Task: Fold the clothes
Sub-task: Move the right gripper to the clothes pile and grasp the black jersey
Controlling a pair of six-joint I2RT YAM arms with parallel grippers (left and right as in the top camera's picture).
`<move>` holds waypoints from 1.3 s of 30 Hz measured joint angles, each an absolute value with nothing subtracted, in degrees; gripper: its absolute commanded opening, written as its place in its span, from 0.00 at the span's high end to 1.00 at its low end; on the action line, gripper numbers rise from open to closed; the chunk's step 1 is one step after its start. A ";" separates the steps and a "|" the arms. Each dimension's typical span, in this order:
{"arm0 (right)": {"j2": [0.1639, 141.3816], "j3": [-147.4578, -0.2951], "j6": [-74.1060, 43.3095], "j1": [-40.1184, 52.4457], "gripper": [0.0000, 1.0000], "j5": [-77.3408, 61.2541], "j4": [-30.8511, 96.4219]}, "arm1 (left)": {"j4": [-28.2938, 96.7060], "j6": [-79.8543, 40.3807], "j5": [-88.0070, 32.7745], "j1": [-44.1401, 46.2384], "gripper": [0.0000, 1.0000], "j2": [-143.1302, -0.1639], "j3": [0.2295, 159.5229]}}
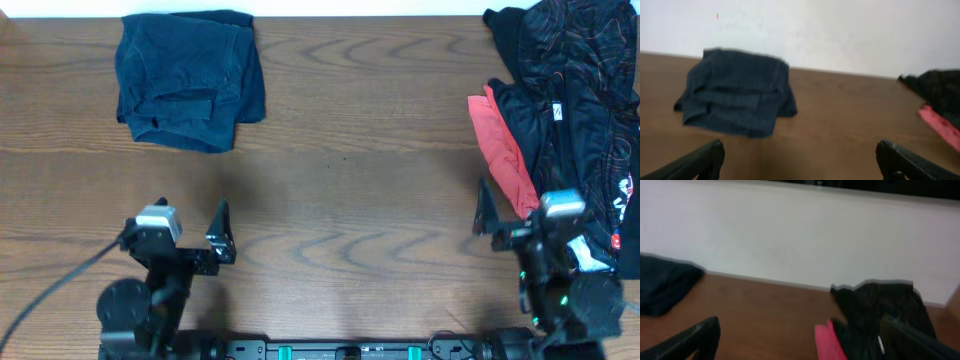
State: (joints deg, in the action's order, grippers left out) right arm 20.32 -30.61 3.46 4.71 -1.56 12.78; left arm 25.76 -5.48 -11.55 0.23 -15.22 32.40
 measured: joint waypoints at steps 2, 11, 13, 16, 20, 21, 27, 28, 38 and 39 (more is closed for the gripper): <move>26.24 -36.91 3.31 4.71 0.01 -1.30 17.98 | 27.81 -5.19 -11.09 0.23 0.02 -19.86 35.55; 58.72 -66.19 3.53 4.71 0.01 1.56 42.87 | 38.13 -3.05 -10.31 0.23 0.02 -43.24 49.95; 64.97 -69.56 3.57 4.71 0.01 1.65 44.73 | 39.42 -2.83 -10.31 0.23 0.02 -48.05 51.96; 73.47 -71.64 3.46 4.67 0.01 2.44 45.74 | 39.57 -2.72 -10.31 0.23 0.02 -54.33 52.66; 81.65 -71.66 -2.44 0.54 0.01 2.83 48.82 | 39.62 -2.70 -10.31 0.23 0.02 -61.54 52.66; 83.26 -71.66 -4.47 -1.74 0.03 2.61 49.32 | 39.64 -2.72 -10.31 0.23 0.02 -63.00 52.66; 90.15 -71.66 -11.97 -17.52 0.13 -0.23 50.35 | 37.08 -2.70 -10.83 0.23 0.02 -70.17 52.66; 90.83 -71.66 -12.53 -19.18 0.14 -0.58 50.33 | 36.56 -2.70 -11.38 0.23 0.02 -71.11 52.66; 92.99 -71.16 -12.43 -26.72 0.17 -3.29 50.33 | 34.02 -2.70 -15.07 0.23 0.02 -76.51 52.66; 92.97 -70.70 -11.94 -27.03 0.17 -3.36 49.82 | 34.04 -2.70 -15.11 0.23 0.02 -76.77 52.66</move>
